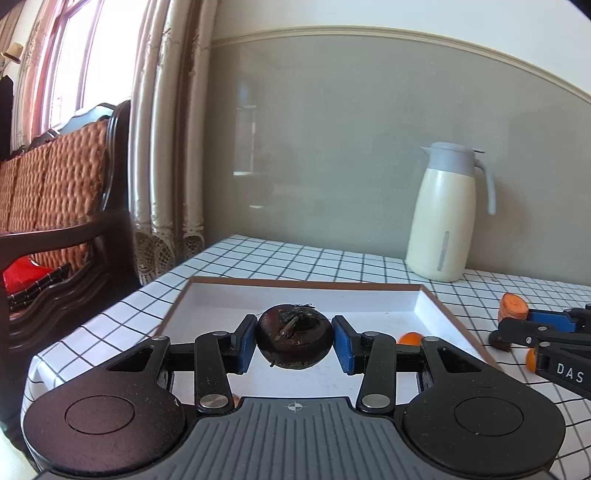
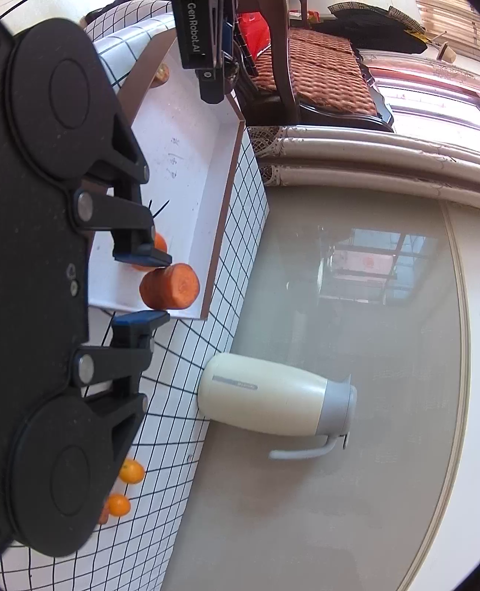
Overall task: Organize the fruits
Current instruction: 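Carry the dark fruit and carrot piece over the white box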
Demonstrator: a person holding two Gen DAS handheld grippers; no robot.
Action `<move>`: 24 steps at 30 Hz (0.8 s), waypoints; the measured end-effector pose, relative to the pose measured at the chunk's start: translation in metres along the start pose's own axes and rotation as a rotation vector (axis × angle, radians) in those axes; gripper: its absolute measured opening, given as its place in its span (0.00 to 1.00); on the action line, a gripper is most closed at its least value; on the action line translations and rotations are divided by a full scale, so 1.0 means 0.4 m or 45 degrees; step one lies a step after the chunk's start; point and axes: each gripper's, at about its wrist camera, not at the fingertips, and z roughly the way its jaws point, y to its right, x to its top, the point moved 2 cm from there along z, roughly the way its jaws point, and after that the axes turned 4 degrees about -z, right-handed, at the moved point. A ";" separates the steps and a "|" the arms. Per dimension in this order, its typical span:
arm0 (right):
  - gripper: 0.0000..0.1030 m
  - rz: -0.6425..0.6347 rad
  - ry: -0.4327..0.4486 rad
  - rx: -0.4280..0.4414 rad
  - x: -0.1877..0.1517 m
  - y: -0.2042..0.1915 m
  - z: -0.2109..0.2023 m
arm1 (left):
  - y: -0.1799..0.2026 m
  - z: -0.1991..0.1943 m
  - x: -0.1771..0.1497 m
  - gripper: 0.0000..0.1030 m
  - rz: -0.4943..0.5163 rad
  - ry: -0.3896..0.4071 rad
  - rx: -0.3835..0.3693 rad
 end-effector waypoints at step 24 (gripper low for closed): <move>0.16 -0.047 0.004 0.078 0.065 -0.060 0.136 | -0.115 0.105 0.029 0.43 -0.064 0.001 0.120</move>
